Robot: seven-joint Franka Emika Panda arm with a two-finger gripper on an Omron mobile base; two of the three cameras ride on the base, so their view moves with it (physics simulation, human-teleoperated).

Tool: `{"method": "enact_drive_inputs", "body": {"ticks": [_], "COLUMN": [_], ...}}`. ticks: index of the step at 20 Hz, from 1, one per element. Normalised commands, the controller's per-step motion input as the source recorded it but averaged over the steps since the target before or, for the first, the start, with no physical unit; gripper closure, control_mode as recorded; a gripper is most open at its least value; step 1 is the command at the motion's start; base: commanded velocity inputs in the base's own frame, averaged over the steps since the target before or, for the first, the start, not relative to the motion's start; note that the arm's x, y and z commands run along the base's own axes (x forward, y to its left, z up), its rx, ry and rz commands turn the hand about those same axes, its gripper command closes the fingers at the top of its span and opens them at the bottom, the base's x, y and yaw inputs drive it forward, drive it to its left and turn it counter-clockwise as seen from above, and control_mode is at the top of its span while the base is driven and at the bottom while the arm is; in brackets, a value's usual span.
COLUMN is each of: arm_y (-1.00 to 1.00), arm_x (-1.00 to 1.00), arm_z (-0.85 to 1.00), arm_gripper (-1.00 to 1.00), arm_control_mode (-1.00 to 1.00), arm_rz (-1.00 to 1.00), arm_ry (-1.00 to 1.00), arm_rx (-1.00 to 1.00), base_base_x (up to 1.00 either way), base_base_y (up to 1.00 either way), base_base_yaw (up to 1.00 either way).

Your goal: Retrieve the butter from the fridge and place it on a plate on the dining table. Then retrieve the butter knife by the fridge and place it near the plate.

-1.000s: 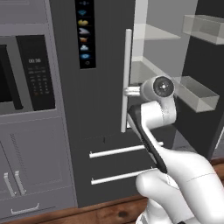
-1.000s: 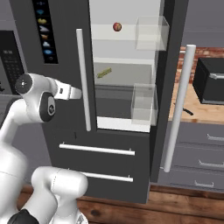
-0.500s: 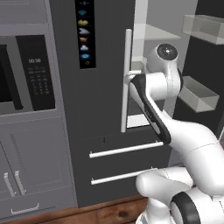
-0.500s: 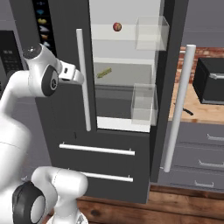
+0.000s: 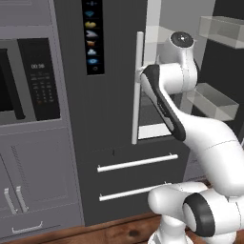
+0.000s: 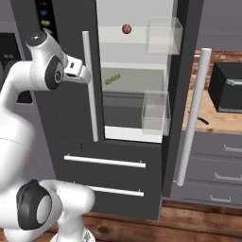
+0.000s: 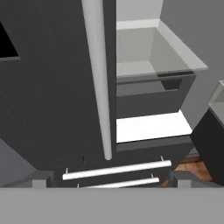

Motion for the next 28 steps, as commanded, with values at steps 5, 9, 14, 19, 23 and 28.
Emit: {"method": "enact_drive_inputs", "body": {"ticks": [5, 9, 14, 19, 23, 28], "arm_y": [0.00, 0.00, 0.10, 0.21, 0.02, -0.11], "arm_x": [0.35, 0.53, 0.56, 0.56, 0.52, 0.27], "arm_z": [0.00, 0.00, 0.00, 0.00, 0.00, 0.00], "arm_gripper": [-1.00, -1.00, -1.00, -1.00, -1.00, -1.00], "arm_control_mode": [-1.00, -1.00, -1.00, -1.00, -1.00, -1.00], "arm_rz": [0.00, 0.00, 0.00, 0.00, 0.00, 0.00], "arm_ry": [-0.12, -0.06, 0.00, 0.00, 0.00, 0.00], "arm_rx": [0.00, 0.00, 0.00, 0.00, 0.00, 0.00], "base_base_x": [0.00, 0.00, 0.00, 0.00, 0.00, 0.00], "base_base_y": [0.00, 0.00, 0.00, 0.00, 0.00, 0.00], "base_base_yaw": [0.00, 0.00, 0.00, 0.00, 0.00, 0.00]}}
